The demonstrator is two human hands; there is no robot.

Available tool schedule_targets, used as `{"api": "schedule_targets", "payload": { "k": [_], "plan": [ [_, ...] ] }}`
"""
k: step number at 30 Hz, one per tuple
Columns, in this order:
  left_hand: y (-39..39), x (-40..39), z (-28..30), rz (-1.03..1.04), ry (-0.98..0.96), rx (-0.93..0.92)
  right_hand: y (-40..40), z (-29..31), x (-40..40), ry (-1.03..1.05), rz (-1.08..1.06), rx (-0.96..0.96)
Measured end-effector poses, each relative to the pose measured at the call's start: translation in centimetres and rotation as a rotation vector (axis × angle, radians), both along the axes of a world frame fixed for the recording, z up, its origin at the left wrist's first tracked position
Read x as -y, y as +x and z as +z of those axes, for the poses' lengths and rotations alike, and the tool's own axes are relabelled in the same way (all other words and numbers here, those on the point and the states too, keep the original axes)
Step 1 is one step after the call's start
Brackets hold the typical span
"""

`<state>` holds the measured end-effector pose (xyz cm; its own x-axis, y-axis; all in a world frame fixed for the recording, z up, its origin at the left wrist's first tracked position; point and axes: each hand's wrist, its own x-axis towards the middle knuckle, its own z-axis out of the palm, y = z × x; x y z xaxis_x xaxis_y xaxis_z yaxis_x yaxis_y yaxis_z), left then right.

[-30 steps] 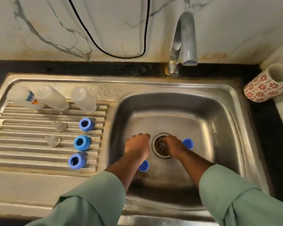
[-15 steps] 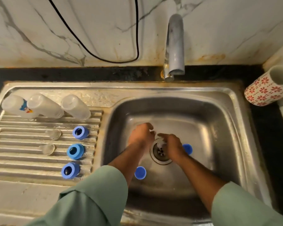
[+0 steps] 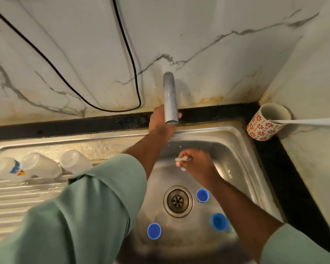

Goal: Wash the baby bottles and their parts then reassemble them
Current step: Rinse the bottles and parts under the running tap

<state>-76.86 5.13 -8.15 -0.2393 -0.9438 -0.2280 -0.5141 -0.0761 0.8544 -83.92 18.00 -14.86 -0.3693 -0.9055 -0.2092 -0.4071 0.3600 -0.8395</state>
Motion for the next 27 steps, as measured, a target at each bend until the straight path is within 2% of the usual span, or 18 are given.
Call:
{"api": "schedule_targets", "payload": {
  "k": [2,5,7,10,13,16,21,24,25,27],
  "plan": [
    [0.3,0.1,-0.3,0.039,-0.027,0.016,-0.5,-0.5,0.2,-0.044,-0.037,0.105],
    [1.6,0.2,-0.5,0.165,0.021,-0.089,-0.6,-1.4,0.0,-0.129,-0.062,0.196],
    [2.2,0.2,-0.6,0.227,0.118,-0.079,-0.3,-1.6,-0.1,-0.125,-0.042,0.150],
    [2.4,0.8,-0.7,0.303,0.354,-0.159,0.2,-1.7,0.1,-0.117,0.018,0.138],
    [2.5,1.3,-0.5,0.305,0.432,-0.226,0.9,-2.6,0.4,-0.060,0.035,0.158],
    [2.4,1.0,-0.3,0.324,0.437,-0.216,1.6,-3.6,0.7,-0.028,-0.004,0.086],
    [2.2,1.0,-0.3,0.325,0.432,-0.200,2.0,-4.9,1.0,-0.003,-0.114,0.178],
    [2.3,1.0,-0.2,0.320,0.469,-0.210,1.7,-5.2,1.1,0.087,-0.166,0.348],
    [2.3,1.0,-0.1,0.329,0.474,-0.214,1.6,-5.3,1.1,0.139,-0.185,0.473],
    [2.4,0.9,0.0,0.330,0.489,-0.209,1.8,-5.6,0.7,0.286,-0.218,0.867]
  ]
}}
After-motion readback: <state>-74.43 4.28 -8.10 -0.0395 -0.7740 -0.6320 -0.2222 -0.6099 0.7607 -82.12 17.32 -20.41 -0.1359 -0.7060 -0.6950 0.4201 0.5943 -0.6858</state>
